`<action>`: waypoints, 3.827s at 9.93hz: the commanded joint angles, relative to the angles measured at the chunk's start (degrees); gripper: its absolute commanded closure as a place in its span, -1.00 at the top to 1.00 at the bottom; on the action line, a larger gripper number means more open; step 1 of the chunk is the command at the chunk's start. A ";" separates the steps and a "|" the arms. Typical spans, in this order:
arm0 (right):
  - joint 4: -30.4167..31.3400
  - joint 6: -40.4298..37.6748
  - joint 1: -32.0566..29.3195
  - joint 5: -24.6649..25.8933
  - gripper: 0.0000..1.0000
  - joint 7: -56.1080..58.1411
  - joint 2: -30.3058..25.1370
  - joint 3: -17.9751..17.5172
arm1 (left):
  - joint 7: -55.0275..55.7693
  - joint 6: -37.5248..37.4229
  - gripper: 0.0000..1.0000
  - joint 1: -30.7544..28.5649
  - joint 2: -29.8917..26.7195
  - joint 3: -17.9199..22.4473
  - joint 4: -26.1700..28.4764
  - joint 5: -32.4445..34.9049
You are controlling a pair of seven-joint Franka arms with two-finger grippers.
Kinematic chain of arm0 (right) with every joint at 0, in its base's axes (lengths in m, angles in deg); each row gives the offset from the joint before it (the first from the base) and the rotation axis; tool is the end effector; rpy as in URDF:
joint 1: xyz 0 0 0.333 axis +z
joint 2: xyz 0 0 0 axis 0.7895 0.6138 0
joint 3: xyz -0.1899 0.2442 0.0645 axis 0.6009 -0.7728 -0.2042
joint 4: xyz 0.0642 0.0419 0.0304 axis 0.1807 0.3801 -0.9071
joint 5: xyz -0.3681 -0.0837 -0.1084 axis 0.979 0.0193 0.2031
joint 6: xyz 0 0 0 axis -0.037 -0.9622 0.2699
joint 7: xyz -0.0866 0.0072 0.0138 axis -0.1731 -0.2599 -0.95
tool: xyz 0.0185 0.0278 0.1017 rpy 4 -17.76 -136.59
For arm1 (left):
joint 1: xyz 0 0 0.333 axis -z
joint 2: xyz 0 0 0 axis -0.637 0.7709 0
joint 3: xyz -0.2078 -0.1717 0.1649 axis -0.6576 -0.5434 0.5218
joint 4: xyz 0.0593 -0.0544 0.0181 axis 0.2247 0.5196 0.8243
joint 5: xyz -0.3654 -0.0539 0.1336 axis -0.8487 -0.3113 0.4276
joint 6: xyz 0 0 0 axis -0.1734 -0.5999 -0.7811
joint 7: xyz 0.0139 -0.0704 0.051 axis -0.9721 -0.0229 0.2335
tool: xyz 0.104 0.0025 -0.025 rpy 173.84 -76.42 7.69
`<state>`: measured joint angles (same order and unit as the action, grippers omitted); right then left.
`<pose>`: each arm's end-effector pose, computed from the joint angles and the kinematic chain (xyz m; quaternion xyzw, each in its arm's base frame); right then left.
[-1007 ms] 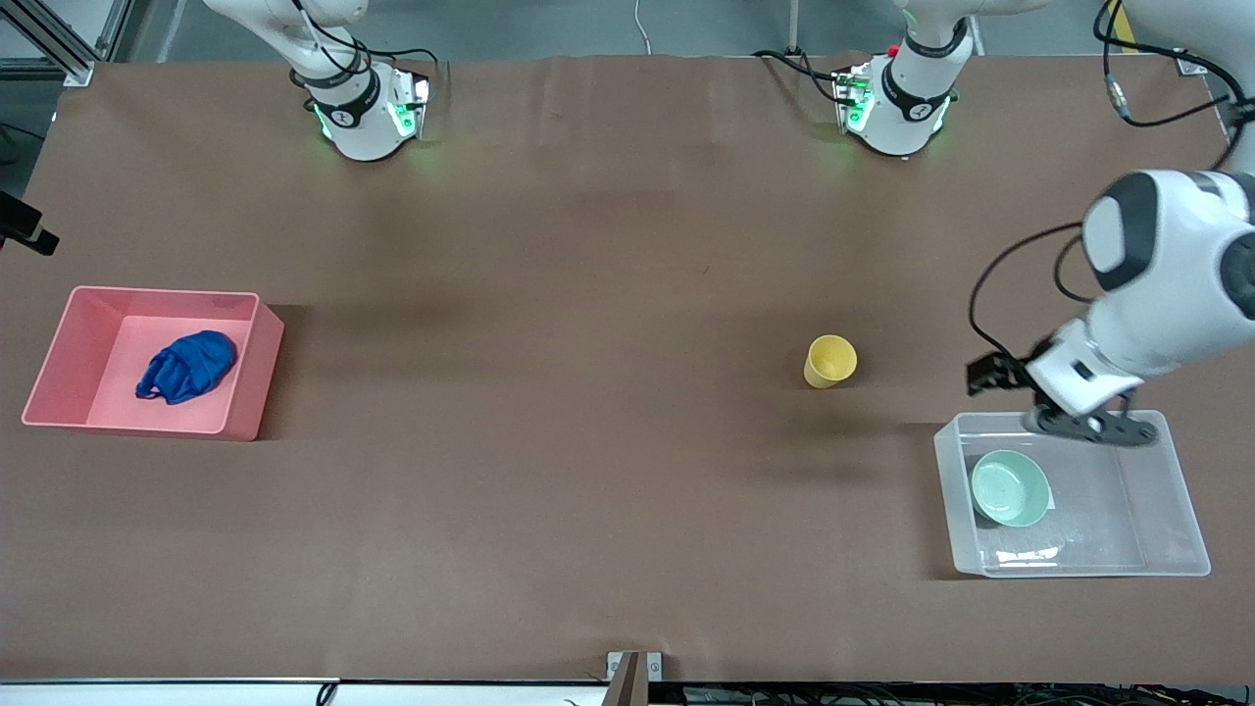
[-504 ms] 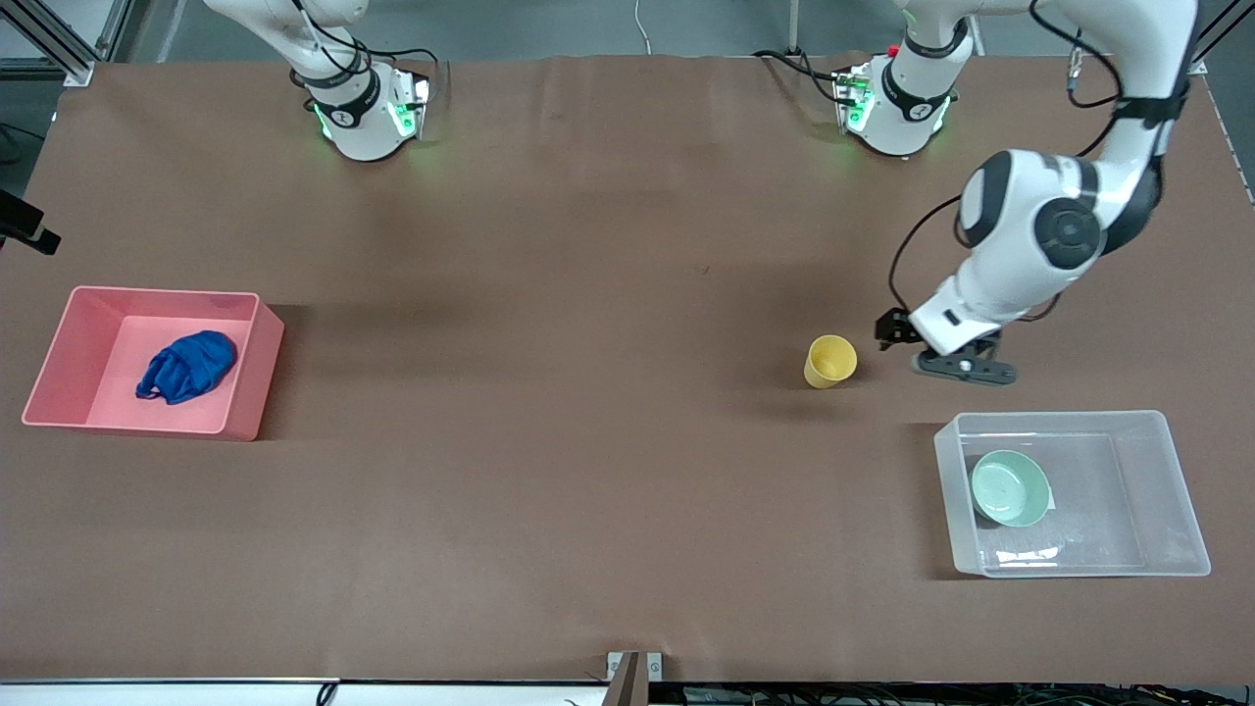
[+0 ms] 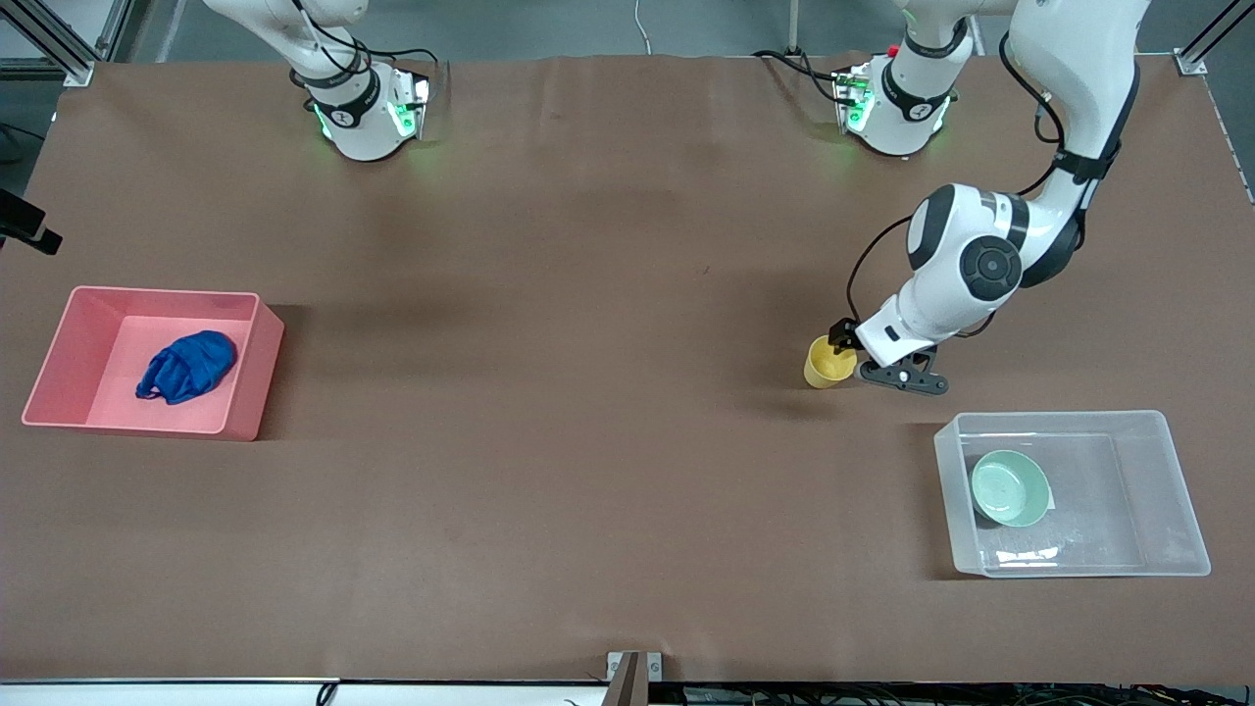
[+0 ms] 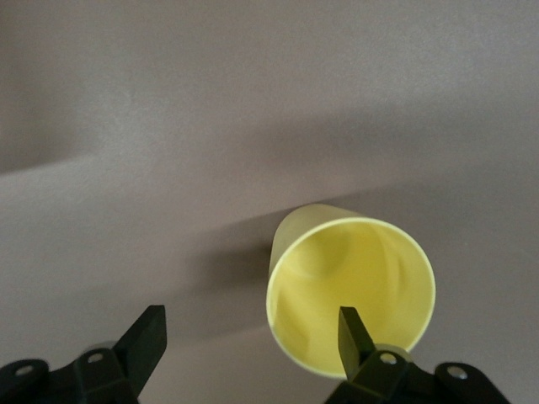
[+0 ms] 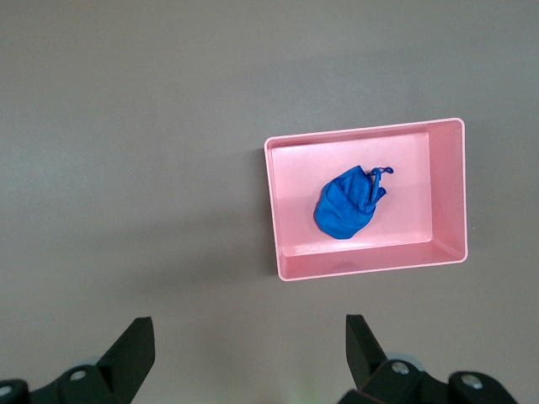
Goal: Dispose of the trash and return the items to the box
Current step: 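Move the left gripper to the yellow cup and grasp it, then lift the yellow cup with the left gripper over the clear bin, then lower the cup into the green bowl and open the left gripper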
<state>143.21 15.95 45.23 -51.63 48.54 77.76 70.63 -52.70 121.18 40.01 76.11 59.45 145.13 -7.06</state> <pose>0.5344 -0.0913 0.6583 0.9972 -0.0753 -0.0044 0.0016 0.5272 -0.1527 0.2403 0.9930 -0.1076 -0.0204 0.0436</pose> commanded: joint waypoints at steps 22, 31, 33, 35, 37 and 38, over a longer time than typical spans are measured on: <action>0.09 -1.16 -0.47 0.19 1.00 0.14 -0.25 -0.25 | -23.68 -23.54 -0.99 -15.56 27.07 8.14 -55.29 0.98; 0.09 -1.16 -0.04 0.19 1.00 0.14 -0.07 -0.25 | -19.90 -21.94 -0.93 -13.62 30.25 8.25 -52.57 1.06; -0.08 -1.08 0.49 0.19 1.00 0.05 -0.07 -0.34 | -19.73 -21.85 -0.76 -13.62 30.51 8.25 -52.47 1.07; -0.17 -1.16 1.01 0.19 1.00 -1.61 -0.07 -0.43 | -16.22 -22.11 0.29 -11.88 29.82 8.33 -52.47 1.33; -0.08 -1.16 0.84 0.19 1.00 -1.62 -0.07 -0.43 | -15.94 -22.81 1.00 -11.42 27.02 8.07 -52.39 3.08; -0.08 -1.16 0.58 0.19 1.00 -1.62 -0.07 -0.43 | -15.86 -24.47 1.00 -11.34 24.39 7.90 -52.12 3.09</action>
<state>143.20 15.15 46.01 -51.63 47.96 77.92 70.38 -69.30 98.64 28.55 103.60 67.15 91.36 -5.29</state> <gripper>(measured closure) 0.000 0.286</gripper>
